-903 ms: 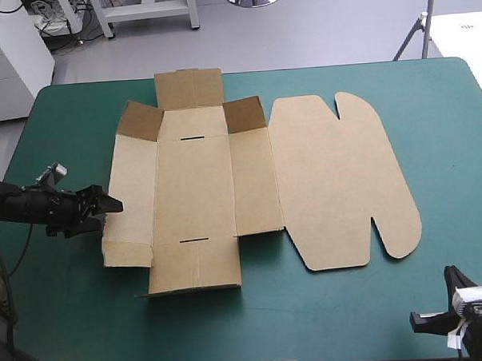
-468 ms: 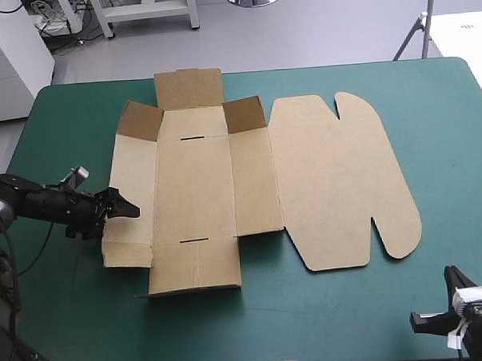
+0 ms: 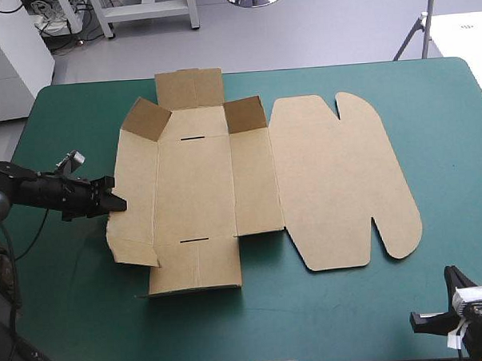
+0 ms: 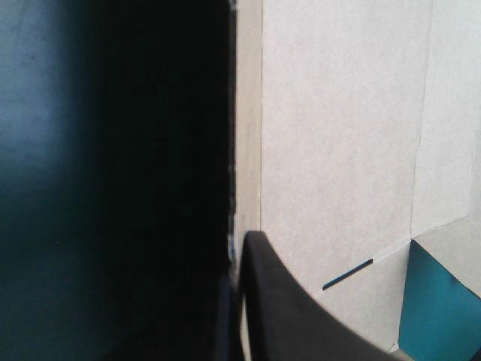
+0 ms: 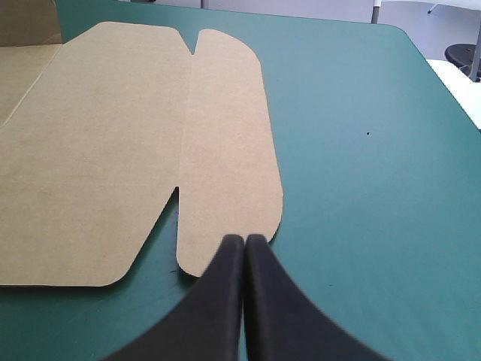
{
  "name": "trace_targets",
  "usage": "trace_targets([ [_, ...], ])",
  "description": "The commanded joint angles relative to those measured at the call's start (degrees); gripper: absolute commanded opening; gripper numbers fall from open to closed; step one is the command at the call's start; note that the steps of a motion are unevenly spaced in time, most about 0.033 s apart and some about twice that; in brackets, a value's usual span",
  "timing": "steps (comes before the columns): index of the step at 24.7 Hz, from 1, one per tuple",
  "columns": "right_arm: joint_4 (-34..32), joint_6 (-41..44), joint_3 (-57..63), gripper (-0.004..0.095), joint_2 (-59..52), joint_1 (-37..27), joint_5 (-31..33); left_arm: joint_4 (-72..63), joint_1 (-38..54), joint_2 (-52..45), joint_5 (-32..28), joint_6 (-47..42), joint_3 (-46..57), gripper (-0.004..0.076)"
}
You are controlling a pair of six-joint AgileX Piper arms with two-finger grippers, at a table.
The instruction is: Fold the box
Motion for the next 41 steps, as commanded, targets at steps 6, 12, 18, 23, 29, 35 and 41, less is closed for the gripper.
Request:
trace_targets([
  [6,0.02,-0.1,-1.48,-0.0019,-1.21,-0.41,-4.39,-0.74,-0.98,-1.2,5.41,-1.07,-1.79,-0.001],
  [12,0.28,-0.1,-1.48,-0.0019,-1.21,-0.41,-4.28,11.99,-2.66,-2.52,5.41,-5.35,-9.08,-0.001],
  [18,7.86,-0.1,-1.59,-0.0019,-0.98,-0.41,-3.9,30.83,-12.24,-2.64,5.15,-5.45,-22.93,-0.001],
  [23,9.11,-0.1,-1.59,-0.0019,1.65,-0.41,-3.9,45.9,-21.82,-2.54,5.03,-5.45,-32.39,-0.001],
  [29,18.04,-6.7,-1.59,-0.0017,11.52,-0.41,-6.06,68.6,-36.5,-2.44,2.54,5.03,-37.32,-0.001],
  [35,26.51,-10.38,-4.32,-0.0017,23.99,-0.41,-7.59,90.47,-51.56,-2.44,-3.36,2.94,-37.32,-0.001],
  [41,30.36,-13.8,-8.61,-0.0017,35.02,-0.41,-7.48,94.31,-63.85,-2.54,-3.91,-2.34,-37.32,-0.001],
])
